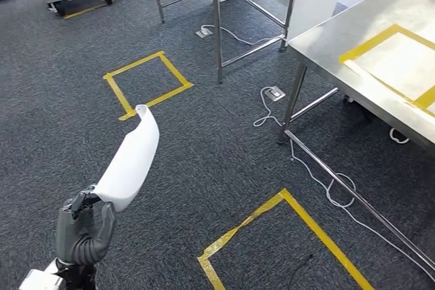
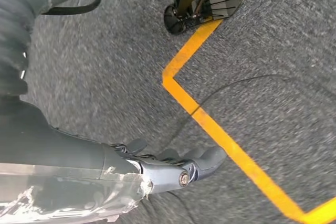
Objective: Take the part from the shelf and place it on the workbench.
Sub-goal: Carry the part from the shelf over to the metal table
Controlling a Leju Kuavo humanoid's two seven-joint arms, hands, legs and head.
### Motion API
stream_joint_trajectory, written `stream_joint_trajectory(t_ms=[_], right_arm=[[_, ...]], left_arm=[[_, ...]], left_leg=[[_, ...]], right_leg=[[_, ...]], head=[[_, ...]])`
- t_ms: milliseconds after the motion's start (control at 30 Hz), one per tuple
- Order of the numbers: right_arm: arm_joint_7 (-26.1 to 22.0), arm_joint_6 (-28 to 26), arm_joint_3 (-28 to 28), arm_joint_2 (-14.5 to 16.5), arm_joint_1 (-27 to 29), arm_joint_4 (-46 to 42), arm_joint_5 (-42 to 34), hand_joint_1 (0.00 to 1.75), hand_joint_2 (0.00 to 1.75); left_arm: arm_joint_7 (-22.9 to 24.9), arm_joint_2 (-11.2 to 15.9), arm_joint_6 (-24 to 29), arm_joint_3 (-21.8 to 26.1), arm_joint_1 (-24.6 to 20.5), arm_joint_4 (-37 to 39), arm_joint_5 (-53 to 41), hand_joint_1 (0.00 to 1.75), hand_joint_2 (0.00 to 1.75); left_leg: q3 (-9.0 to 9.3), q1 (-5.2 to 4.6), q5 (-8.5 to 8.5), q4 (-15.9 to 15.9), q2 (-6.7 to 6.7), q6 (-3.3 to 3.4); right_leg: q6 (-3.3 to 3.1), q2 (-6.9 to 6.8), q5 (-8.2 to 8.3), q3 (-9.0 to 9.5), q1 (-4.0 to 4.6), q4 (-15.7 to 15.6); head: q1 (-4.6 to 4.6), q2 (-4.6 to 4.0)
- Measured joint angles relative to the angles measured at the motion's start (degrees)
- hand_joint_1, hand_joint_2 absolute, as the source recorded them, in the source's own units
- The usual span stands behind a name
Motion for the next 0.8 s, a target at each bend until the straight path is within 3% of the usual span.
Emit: stream_joint_trajectory(t_ms=[67, 133, 167, 233, 267, 300, 367, 433, 467, 500, 533, 600, 667, 733, 767, 800], right_arm=[[0.1, 0.7, -0.3, 0.0, -0.1, 0.0, 0.5, 0.00, 1.75], [-0.3, 1.6, -0.3, -0.1, -0.4, 0.0, 1.9, 0.00, 1.75], [-0.6, 2.0, -0.3, 0.0, -0.5, 0.0, 2.9, 0.00, 1.75], [-1.0, 2.7, 0.2, 0.1, -0.3, 0.1, 5.1, 0.00, 1.75], [-1.0, 2.9, 0.6, 0.2, 0.0, 0.1, 6.2, 0.00, 1.75], [-0.7, 3.0, 1.1, 0.4, 0.1, 0.2, 7.5, 0.00, 1.75], [0.0, 3.0, 2.3, 0.8, 0.1, 0.3, 9.7, 0.00, 1.75], [0.4, 2.8, 3.7, 1.2, -0.2, 0.3, 11.2, 0.00, 1.75], [0.2, 2.7, 4.2, 1.4, -0.3, 0.4, 11.4, 0.00, 1.75], [-0.3, 2.5, 4.5, 1.5, -0.3, 0.4, 11.2, 0.00, 1.75], [-1.0, 2.3, 4.7, 1.6, -0.4, 0.4, 10.7, 0.00, 1.75], [-2.7, 2.1, 4.7, 1.5, -0.9, 0.4, 9.4, 0.00, 1.75], [-4.0, 2.2, 4.7, 1.4, -1.5, 0.4, 8.4, 0.00, 1.75], [-5.0, 2.5, 4.2, 1.2, -1.6, 0.4, 7.0, 0.00, 1.75], [-5.3, 2.7, 3.8, 1.2, -1.5, 0.4, 6.3, 0.00, 1.75], [-5.3, 2.6, 3.4, 1.0, -1.4, 0.4, 6.1, 0.00, 1.75]], left_arm=[[-0.4, 0.1, 0.2, 0.0, 0.0, 0.0, 0.5, 1.75, 1.75], [-0.9, 0.1, 0.2, 0.2, 0.2, -0.3, 1.5, 1.75, 1.75], [-1.2, 0.0, 0.1, 0.5, 0.4, -0.6, 2.3, 1.75, 1.75], [-2.1, -0.8, -0.4, 1.2, 0.9, -1.7, 4.4, 1.75, 1.75], [-2.3, -1.5, -0.6, 1.5, 1.1, -2.4, 5.0, 1.75, 1.75], [-2.2, -2.1, -0.7, 1.8, 1.3, -3.2, 4.9, 1.75, 1.75], [-1.4, -2.8, -0.6, 2.3, 2.4, -4.6, 3.5, 1.75, 1.75], [-0.9, -3.0, -1.4, 3.3, 3.7, -5.6, 3.5, 1.75, 1.75], [-1.0, -3.2, -2.4, 4.0, 4.1, -5.9, 4.4, 1.75, 1.75], [-1.1, -3.3, -3.6, 4.7, 4.1, -6.1, 5.2, 1.75, 1.75], [-1.1, -3.6, -4.9, 5.6, 3.8, -6.3, 5.7, 1.75, 1.75], [-0.7, -4.3, -7.1, 7.0, 3.1, -6.4, 5.7, 1.75, 1.75], [-0.3, -4.8, -8.2, 7.7, 2.4, -6.3, 5.0, 1.75, 1.75], [-0.1, -5.3, -8.2, 7.7, 1.8, -6.0, 4.0, 1.75, 1.75], [-0.1, -5.5, -7.9, 7.7, 1.6, -5.8, 3.7, 1.75, 1.75], [-0.1, -5.7, -7.6, 7.7, 1.6, -5.6, 3.5, 1.75, 1.75]], left_leg=[[3.48, 0.32, 4.19, -7.4, -1.98, 0.10], [6.02, 0.70, 5.98, -13.2, -4.37, 0.25], [6.36, 0.73, 5.99, -14.2, -4.87, 0.43], [6.36, 0.63, 6.15, -14.5, -3.74, 1.17], [6.38, 0.62, 6.33, -14.7, -3.09, 1.60], [6.40, 0.63, 6.49, -14.8, -2.38, 2.01], [6.44, 0.44, 6.57, -14.9, -0.82, 2.53], [6.44, 0.16, 6.49, -14.9, 1.09, 2.72], [6.45, 0.08, 6.45, -14.9, 1.99, 2.76], [6.50, 0.04, 6.40, -14.9, 2.75, 2.74], [6.62, 0.03, 6.32, -14.9, 3.42, 2.68], [6.96, -0.20, 5.99, -14.7, 4.60, 2.28], [7.20, -0.53, 5.73, -14.5, 5.68, 1.70], [7.32, -0.60, 5.65, -14.6, 6.88, 1.21], [7.32, -0.50, 5.35, -14.4, 6.67, 0.91], [7.01, -0.38, 4.52, -13.6, 5.65, 0.60]], right_leg=[[0.41, 1.71, 0.23, -0.07, -0.08, 0.0], [1.08, 3.30, 0.49, -0.59, -0.04, 0.2], [1.50, 3.99, 0.69, -0.92, -0.06, 0.2], [2.32, 5.02, 1.13, -1.54, -0.31, -0.2], [2.59, 4.14, 0.95, -1.84, -0.26, 0.0], [2.78, 2.41, 0.06, -2.50, -0.13, 1.2], [2.91, -2.02, -3.70, -5.11, 0.17, 7.2], [3.00, -3.63, -7.29, -8.28, 0.16, 14.8], [3.01, -3.81, -7.71, -8.77, 0.16, 16.5], [2.99, -3.96, -7.00, -8.05, 0.16, 15.8], [2.93, -4.36, -5.46, -6.19, 0.18, 13.0], [2.65, -7.01, -2.37, -1.34, 0.40, 5.0], [2.16, -8.72, -1.26, 0.96, 0.68, 0.8], [1.58, -7.56, -1.10, 0.74, 0.75, 0.5], [1.28, -6.85, -0.95, 0.64, 0.66, 0.4], [0.94, -6.08, -0.76, 0.55, 0.51, 0.3]], head=[[0.00, 0.00], [0.00, 0.00], [-0.04, 0.00], [-0.04, 0.00], [-0.02, 0.00], [0.18, 0.00], [0.52, 0.00], [0.66, 0.00], [0.65, 0.00], [0.67, 0.00], [0.66, 0.00], [0.69, 0.00], [0.52, 0.00], [0.32, 0.00], [0.28, 0.00], [0.20, 0.00]])
